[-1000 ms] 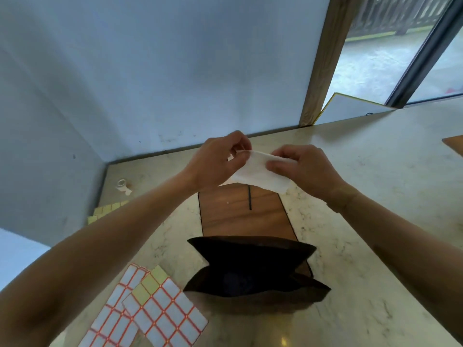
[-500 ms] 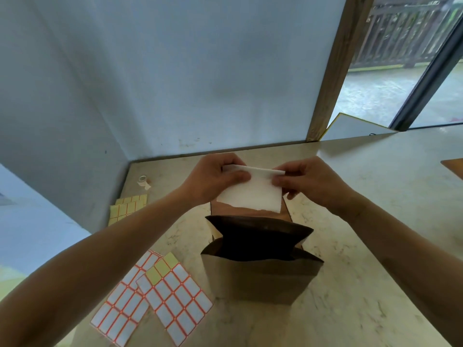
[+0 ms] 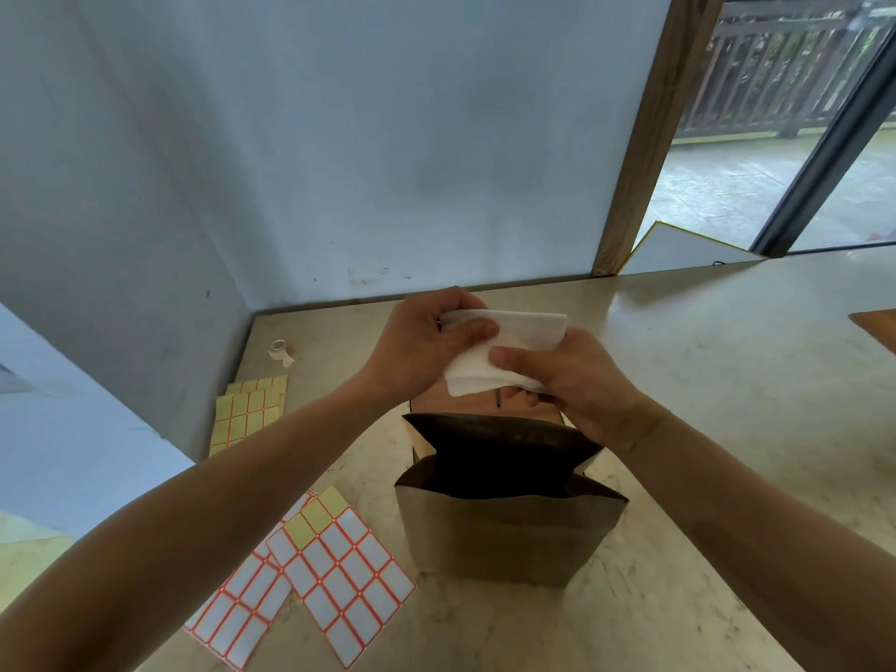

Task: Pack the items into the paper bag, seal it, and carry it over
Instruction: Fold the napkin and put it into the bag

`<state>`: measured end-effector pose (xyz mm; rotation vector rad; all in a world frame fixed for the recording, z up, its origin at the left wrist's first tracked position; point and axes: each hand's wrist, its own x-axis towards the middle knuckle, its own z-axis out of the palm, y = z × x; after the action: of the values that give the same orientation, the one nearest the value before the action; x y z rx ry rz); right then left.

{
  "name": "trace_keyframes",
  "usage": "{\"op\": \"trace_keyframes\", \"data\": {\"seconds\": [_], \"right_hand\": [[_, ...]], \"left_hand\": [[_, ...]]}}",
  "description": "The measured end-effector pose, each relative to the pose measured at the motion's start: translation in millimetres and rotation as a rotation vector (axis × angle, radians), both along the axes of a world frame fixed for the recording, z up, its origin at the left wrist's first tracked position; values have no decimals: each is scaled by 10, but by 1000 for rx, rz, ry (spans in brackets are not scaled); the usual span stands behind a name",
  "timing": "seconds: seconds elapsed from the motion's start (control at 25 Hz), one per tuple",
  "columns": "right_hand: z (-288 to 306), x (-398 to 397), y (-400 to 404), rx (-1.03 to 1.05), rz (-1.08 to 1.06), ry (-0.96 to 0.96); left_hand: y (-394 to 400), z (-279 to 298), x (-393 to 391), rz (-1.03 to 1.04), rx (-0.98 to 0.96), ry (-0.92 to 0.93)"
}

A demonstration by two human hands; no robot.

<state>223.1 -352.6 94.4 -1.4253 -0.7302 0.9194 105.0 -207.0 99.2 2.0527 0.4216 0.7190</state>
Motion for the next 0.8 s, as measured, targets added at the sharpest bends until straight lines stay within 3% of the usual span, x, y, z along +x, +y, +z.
{"op": "trace_keyframes", "data": {"seconds": [0.48, 0.64, 0.8], "right_hand": [[2, 237, -180, -117, 140, -219], [160, 374, -156, -71, 147, -424], [238, 356, -34, -181, 293, -741]], "left_hand": [[12, 42, 11, 20, 12, 19], [-1, 12, -12, -117, 211, 33], [1, -6, -12, -166, 304, 80]]}}
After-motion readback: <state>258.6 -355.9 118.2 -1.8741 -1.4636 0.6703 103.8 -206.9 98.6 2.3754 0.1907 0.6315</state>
